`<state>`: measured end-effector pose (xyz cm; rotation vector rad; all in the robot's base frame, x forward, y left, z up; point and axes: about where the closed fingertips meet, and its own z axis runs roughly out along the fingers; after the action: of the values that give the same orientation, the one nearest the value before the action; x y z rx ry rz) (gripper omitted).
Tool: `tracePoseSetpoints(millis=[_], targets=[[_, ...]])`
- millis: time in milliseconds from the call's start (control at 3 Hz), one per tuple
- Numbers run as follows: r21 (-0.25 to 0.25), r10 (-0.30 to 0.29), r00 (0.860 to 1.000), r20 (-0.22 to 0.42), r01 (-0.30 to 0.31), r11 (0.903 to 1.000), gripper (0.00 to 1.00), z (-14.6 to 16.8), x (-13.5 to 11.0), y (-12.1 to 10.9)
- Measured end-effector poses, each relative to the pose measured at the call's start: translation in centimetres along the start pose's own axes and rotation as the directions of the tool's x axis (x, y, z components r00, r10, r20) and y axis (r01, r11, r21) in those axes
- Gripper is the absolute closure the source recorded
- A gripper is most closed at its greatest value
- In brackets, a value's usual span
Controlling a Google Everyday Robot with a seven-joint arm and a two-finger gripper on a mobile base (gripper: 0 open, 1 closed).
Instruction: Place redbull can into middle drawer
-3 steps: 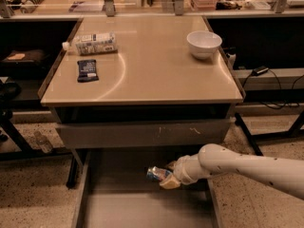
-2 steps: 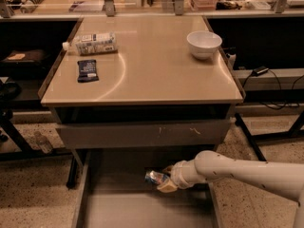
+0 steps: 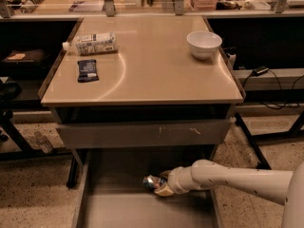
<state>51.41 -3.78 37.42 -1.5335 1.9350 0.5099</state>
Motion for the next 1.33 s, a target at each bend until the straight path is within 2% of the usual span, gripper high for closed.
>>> tracePoseSetpoints(millis=[333,1333], targets=[[-0.002,0.001,1.0,0.001,-0.001,1.0,0.82,0.15,0.09,0.12],[-0.003,0.001,1.0,0.001,-0.001,1.0,0.12,0.16,0.08,0.13]])
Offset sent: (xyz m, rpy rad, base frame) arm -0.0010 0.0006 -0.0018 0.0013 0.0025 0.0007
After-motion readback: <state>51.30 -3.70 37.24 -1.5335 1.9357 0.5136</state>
